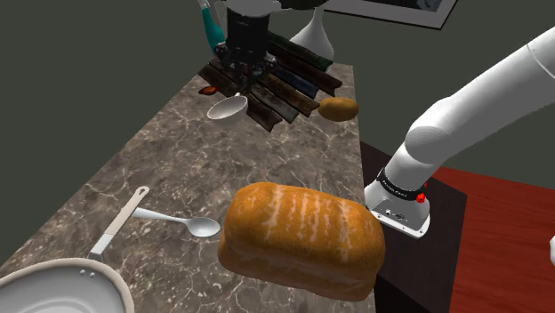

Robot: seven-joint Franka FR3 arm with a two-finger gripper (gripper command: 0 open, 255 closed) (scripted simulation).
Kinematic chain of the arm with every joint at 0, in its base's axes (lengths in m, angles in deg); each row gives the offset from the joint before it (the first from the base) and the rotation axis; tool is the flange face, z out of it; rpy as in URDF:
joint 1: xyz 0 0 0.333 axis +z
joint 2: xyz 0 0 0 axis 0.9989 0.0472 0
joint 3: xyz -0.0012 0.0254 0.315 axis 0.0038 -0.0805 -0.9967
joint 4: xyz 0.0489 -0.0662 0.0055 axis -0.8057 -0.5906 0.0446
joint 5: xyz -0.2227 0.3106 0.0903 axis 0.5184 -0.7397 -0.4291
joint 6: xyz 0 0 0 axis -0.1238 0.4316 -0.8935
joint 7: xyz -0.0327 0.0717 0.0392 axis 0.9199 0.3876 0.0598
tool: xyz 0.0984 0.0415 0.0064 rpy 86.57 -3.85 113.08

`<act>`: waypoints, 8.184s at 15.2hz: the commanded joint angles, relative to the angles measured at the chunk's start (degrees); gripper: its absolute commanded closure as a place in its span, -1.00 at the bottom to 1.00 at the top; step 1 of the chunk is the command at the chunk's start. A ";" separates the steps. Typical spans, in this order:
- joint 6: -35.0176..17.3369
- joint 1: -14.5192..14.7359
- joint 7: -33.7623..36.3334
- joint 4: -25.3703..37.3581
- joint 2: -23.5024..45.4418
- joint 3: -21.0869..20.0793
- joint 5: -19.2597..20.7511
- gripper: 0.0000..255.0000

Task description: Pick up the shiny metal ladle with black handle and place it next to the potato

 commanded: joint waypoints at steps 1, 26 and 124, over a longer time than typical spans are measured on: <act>0.20 1.45 -3.23 -4.90 -5.55 2.98 -2.70 1.00; -9.22 7.58 -10.36 -30.02 -20.62 8.38 -8.91 1.00; 9.42 16.32 -7.20 -33.39 -46.06 9.67 -7.25 1.00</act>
